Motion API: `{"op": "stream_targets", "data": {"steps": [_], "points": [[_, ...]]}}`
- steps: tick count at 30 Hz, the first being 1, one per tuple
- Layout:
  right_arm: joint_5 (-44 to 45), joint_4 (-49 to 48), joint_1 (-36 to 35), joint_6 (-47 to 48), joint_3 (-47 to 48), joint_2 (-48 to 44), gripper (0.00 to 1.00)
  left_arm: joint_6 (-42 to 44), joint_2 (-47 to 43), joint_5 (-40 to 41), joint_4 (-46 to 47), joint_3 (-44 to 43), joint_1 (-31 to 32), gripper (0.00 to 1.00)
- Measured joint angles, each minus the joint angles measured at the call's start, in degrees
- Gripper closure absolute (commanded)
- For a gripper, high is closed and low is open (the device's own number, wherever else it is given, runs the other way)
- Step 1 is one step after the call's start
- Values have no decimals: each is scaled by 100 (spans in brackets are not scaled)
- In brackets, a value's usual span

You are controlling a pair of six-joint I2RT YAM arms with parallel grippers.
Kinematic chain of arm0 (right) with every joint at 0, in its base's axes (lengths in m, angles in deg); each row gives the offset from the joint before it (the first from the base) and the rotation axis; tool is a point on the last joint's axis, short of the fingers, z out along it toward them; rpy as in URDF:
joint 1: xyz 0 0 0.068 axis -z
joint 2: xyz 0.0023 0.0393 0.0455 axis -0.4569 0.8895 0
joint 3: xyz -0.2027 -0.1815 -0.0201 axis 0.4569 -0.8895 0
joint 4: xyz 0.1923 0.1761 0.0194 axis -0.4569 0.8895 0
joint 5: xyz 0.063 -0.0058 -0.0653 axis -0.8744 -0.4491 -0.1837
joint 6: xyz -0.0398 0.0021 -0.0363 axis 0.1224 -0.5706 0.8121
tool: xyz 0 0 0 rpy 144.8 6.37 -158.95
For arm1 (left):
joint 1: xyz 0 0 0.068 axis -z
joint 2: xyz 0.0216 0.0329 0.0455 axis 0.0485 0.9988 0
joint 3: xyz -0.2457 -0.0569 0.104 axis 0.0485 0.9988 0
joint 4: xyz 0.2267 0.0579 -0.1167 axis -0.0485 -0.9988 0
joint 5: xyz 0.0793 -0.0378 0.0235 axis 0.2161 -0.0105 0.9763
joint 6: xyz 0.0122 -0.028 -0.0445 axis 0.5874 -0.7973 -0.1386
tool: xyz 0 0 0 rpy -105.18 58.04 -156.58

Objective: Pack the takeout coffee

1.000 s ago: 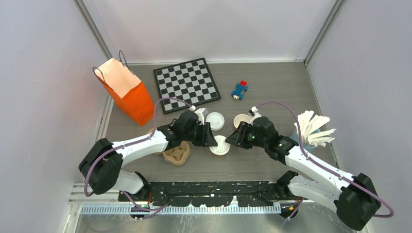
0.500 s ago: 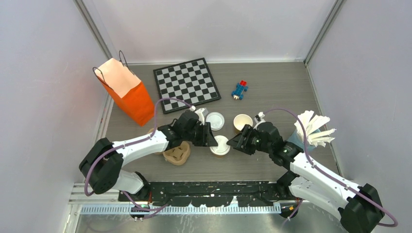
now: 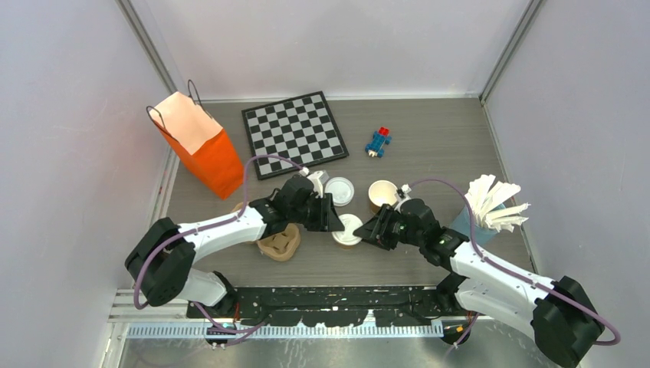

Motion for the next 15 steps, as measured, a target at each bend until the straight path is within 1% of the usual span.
{"op": "stream_targets", "data": {"steps": [9, 15], "points": [[-50, -560, 2, -26, -350, -37, 73, 9, 81, -74, 133, 20, -9, 61], [44, -699, 2, 0, -501, -138, 73, -24, 138, -249, 199, 22, -96, 61]]}}
